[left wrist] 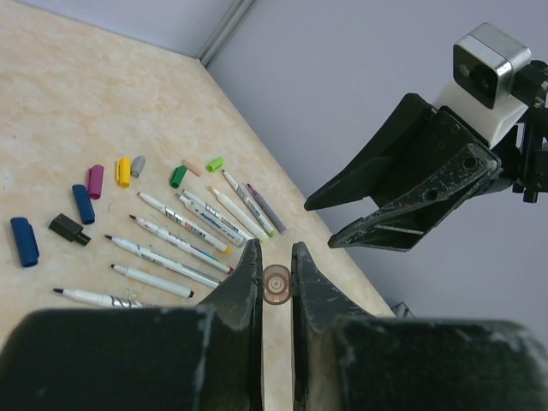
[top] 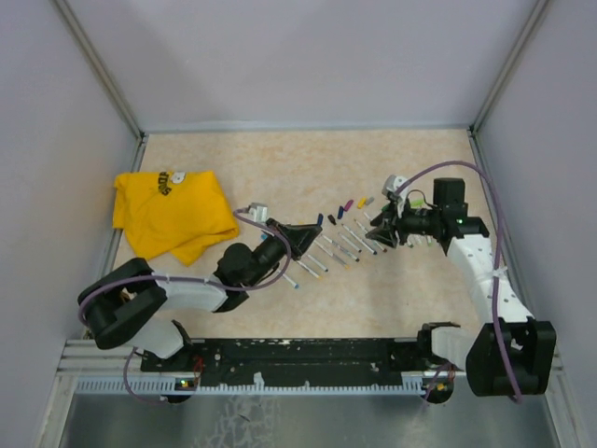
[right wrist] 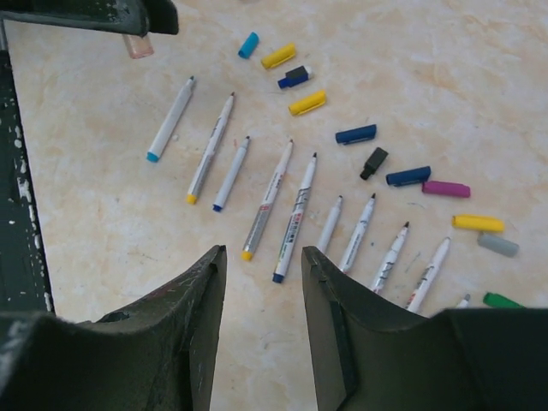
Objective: Open the pen caps
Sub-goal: Place the pen cap at the center of the board.
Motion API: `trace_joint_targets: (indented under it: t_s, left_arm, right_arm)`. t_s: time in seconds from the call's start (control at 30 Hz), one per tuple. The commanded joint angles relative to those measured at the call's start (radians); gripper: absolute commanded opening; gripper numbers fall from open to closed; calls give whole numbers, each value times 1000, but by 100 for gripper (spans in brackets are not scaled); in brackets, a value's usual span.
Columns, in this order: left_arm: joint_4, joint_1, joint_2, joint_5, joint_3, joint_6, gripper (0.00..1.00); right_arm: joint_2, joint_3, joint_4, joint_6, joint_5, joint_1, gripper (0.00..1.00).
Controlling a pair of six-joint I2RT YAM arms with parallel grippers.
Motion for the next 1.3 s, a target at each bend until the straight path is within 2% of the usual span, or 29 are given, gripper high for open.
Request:
trace_joint_targets:
  t_s: [0.0,0.13,0.43,0.83,1.27]
  left_arm:
    - [53,-2,-1,-33,-22,-100,0]
    - [52,-2,23,-62,-15,-179,0]
    - [86,-2,74,-162,14,-283,0]
    - [104,-8,165,-125,102,-333,0]
    - [108,-30,235,-64,167,-355,0]
  right_arm:
    - [-8,-28,107,63,44,111,41]
    - [-11,-48,184,135,131,189,41]
    - [8,-57,305,277,196,243,41]
    - [32,-60,381,409,178,299,41]
    - [54,-48,398,434,215,352,41]
